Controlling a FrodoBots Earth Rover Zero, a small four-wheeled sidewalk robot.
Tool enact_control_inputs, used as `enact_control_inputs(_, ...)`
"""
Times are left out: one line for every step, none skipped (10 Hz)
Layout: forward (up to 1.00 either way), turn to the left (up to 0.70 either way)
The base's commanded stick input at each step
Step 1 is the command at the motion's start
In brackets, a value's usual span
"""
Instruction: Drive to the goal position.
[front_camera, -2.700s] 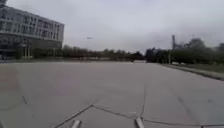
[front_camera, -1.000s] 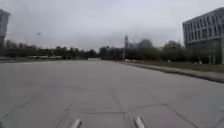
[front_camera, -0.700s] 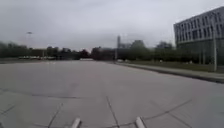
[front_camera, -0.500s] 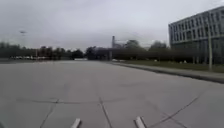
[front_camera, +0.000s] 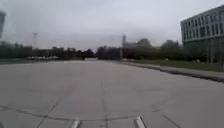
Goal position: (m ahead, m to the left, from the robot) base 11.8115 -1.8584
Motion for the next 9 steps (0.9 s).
enact_control_inputs(1.0,0.06)
enact_control_inputs(1.0,0.06)
enact_control_inputs(1.0,0.06)
enact_control_inputs(1.0,0.06)
enact_control_inputs(1.0,0.06)
enact_control_inputs(1.0,0.06)
enact_control_inputs(1.0,0.06)
enact_control_inputs(1.0,0.06)
enact_control_inputs(1.0,0.06)
